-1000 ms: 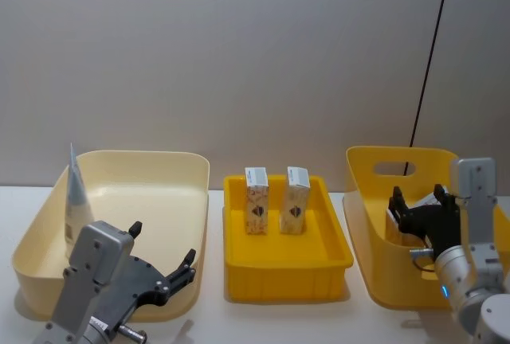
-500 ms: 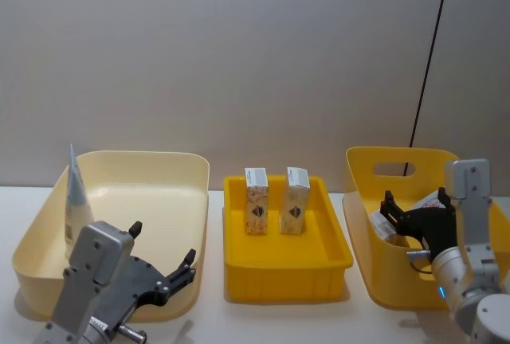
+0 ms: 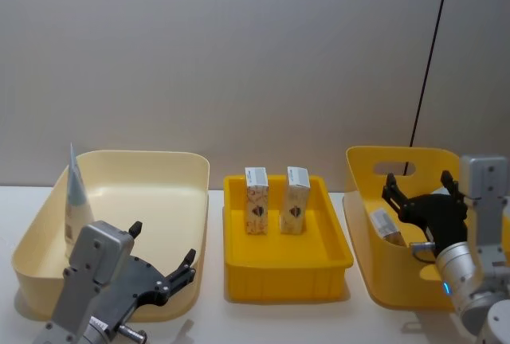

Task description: Bimanual collaborative sorting of washing and personal care products

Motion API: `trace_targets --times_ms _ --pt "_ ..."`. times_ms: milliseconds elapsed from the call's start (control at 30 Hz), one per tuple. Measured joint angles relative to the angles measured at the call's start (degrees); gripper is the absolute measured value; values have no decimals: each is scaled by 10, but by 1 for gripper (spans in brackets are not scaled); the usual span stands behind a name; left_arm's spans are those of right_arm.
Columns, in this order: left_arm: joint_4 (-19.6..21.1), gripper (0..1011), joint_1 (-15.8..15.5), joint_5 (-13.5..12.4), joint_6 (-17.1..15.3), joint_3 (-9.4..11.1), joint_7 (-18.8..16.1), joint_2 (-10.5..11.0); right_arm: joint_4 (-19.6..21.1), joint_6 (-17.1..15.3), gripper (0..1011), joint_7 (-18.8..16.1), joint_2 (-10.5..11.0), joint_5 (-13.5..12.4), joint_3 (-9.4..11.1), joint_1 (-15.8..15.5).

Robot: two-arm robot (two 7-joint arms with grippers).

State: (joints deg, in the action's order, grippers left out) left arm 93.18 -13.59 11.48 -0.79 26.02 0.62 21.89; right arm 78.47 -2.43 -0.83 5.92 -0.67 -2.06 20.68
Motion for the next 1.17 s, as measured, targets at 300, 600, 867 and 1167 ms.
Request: trace_targets --times_ms 300,600,867,1167 --pt "0 1003 0 0 0 0 0 0 29 61 1001 -31 -1 -27 11 -18" --pt "0 1004 0 0 0 0 0 0 59 108 1001 -65 0 -62 19 -37" --pt "0 1003 0 0 0 0 0 0 70 100 1001 -64 10 -69 9 -50" --pt "0 1003 0 0 0 0 0 0 108 77 1001 -55 39 -90 -19 -89"
